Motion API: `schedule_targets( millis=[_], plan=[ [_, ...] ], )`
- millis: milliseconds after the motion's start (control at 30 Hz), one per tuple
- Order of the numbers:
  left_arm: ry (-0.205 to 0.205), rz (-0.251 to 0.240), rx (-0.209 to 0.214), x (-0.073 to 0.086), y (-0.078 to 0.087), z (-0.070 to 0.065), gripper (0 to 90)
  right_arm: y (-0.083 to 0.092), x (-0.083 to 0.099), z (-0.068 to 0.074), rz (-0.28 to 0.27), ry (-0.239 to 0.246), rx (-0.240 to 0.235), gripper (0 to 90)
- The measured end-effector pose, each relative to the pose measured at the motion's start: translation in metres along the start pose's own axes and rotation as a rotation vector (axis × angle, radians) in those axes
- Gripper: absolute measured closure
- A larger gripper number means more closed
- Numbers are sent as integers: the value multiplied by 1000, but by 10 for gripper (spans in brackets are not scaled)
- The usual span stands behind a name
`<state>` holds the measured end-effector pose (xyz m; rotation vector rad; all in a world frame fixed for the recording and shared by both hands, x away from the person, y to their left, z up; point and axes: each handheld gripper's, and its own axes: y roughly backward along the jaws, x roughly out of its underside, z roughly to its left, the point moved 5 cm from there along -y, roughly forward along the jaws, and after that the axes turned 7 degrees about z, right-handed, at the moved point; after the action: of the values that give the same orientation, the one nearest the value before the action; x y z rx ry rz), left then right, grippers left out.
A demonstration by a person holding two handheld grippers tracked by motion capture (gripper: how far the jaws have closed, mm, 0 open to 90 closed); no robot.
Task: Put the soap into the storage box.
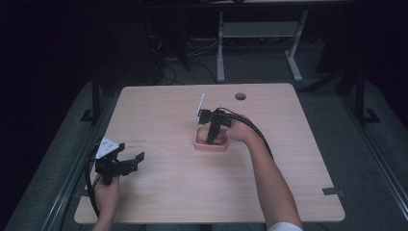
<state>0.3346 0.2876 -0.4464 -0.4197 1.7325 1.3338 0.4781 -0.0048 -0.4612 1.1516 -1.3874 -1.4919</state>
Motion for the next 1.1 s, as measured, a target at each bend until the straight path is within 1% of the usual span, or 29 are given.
schedule_targets(
  millis=[333, 367, 400, 467, 700, 933, 1100],
  plan=[
    [1, -1, 1, 0, 0, 0, 142, 0, 0, 0, -4, -1, -6, 317],
    [0, -1, 1, 0, 0, 0, 142, 1, -1, 0, -12, -2, -7, 322],
    [1, -1, 1, 0, 0, 0, 142, 5, -1, 0, -36, -6, -8, 333],
    [0, 0, 0, 0, 0, 0, 142, 8, -1, 0, -48, -8, -9, 332],
    [-2, 4, 1, 0, 0, -1, 142, 10, 1, 0, -53, -18, -24, 299],
    [-4, 4, 1, 0, 0, -1, 142, 14, 3, 1, -65, -25, -27, 284],
    [-6, 7, 4, 0, 0, -1, 142, 15, 7, 3, -69, -33, -29, 272]
  ],
)
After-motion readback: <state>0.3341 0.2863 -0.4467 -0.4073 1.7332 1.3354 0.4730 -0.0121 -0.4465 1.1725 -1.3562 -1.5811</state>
